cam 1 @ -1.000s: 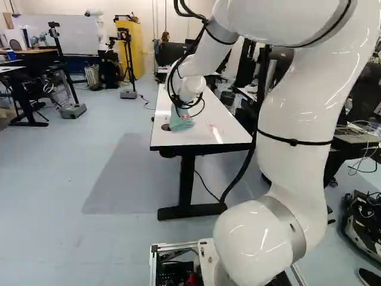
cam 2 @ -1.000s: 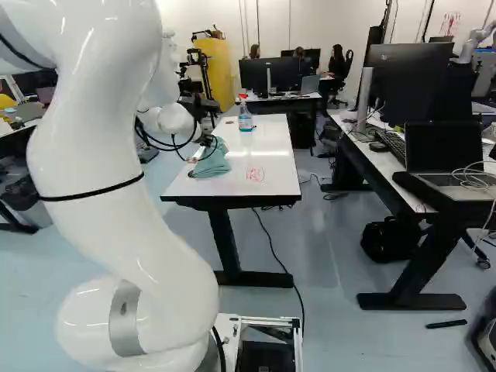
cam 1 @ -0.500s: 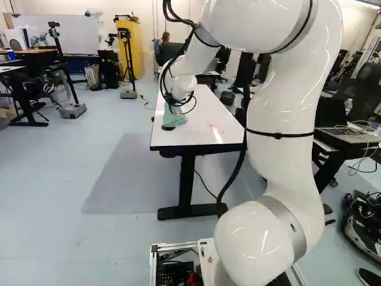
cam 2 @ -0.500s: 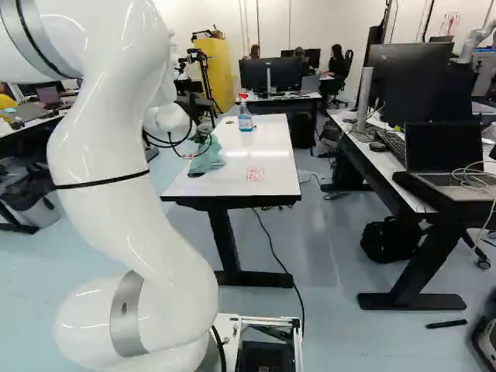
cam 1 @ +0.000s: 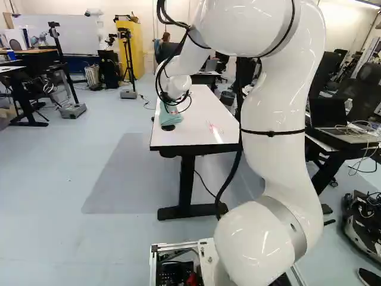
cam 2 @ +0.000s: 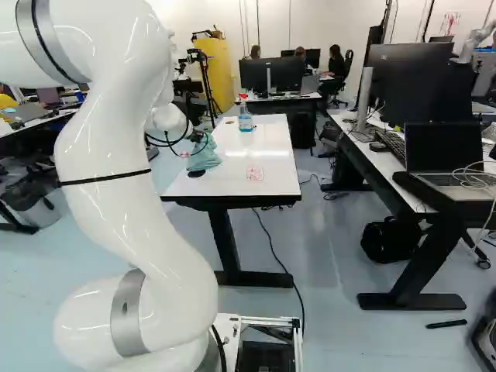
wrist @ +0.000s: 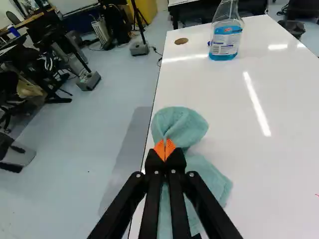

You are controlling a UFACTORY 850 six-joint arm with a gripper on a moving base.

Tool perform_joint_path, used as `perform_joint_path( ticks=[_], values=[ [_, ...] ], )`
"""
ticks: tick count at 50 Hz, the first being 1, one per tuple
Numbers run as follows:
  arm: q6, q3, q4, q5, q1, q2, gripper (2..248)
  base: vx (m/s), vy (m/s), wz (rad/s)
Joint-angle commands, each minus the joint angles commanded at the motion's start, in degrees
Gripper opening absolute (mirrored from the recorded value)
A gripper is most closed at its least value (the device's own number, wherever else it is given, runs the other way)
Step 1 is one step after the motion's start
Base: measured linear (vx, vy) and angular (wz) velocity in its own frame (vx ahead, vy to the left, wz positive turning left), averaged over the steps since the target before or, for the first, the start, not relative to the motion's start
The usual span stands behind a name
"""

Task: Clean the table with the green towel

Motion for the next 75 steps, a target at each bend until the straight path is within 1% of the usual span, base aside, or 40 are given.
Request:
perform_joint_path(
  ticks=[18,43,60,67,75],
  values=[
    [0.0,0.0,0.0,0.0,0.0,-0.2,20,0.0,0.0,0.0],
    [0.0,-0.3,0.0,0.0,0.0,-3.0,20,0.0,0.0,0.0],
    [0.0,-0.3,0.0,0.0,0.0,-3.0,20,0.0,0.0,0.0],
    [0.0,-0.3,0.0,-0.8,0.0,-3.0,20,0.0,0.0,0.0],
    [0.0,-0.3,0.0,-2.7,0.0,-3.0,20,0.076,0.032,-0.008]
  ],
)
